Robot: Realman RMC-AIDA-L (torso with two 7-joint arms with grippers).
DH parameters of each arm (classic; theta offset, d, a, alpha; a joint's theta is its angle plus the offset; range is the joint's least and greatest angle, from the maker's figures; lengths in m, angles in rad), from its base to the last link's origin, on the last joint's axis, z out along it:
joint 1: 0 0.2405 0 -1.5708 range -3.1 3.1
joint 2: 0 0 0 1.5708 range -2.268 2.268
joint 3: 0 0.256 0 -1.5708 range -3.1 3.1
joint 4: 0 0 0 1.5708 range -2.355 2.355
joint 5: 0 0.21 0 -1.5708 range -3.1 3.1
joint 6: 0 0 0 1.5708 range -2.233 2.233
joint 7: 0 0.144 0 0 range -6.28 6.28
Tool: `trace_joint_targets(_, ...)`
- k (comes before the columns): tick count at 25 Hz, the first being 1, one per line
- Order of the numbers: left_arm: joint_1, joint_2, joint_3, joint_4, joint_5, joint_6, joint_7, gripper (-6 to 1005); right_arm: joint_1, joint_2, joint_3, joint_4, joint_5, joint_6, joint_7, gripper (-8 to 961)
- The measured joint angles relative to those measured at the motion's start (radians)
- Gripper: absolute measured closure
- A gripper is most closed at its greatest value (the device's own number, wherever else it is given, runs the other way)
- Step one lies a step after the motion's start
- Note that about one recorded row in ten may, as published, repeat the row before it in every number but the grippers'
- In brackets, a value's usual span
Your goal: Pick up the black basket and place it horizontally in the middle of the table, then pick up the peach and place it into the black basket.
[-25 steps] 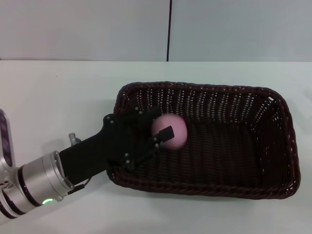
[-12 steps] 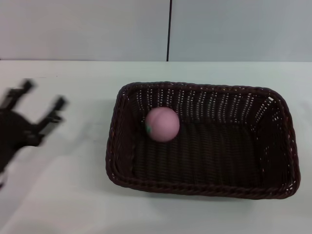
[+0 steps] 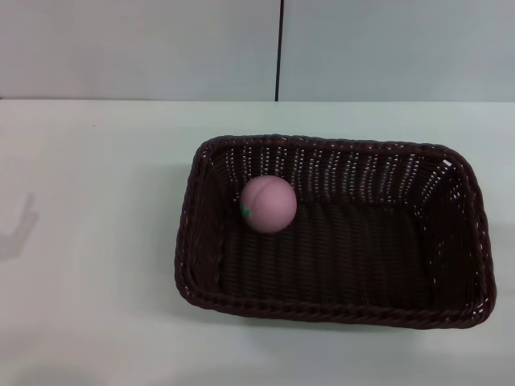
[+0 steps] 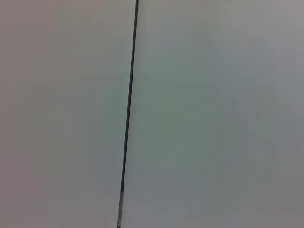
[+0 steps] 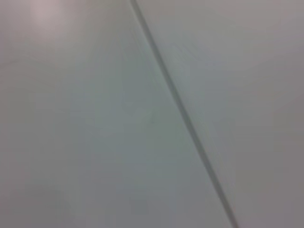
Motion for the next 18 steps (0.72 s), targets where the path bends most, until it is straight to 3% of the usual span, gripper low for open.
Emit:
trace_joint_targets(4, -0.010, -0.002, -0.006, -0.004, 0.000, -0.026, 0.003, 140, 0.019, 0.002, 0.077, 0.055, 0.000, 0.008, -0.036, 165)
trace_joint_targets(13, -0.005, -0.001, -0.087, -0.043, 0.000, -0.022, 0.000, 140, 0.046, -0.002, 0.071, 0.053, -0.005, 0.026, -0.060, 165)
trace_joint_targets(18, -0.004, 0.000, -0.089, -0.044, 0.001, -0.018, 0.003, 140, 0.048, -0.001, 0.069, 0.050, -0.008, 0.051, -0.063, 165)
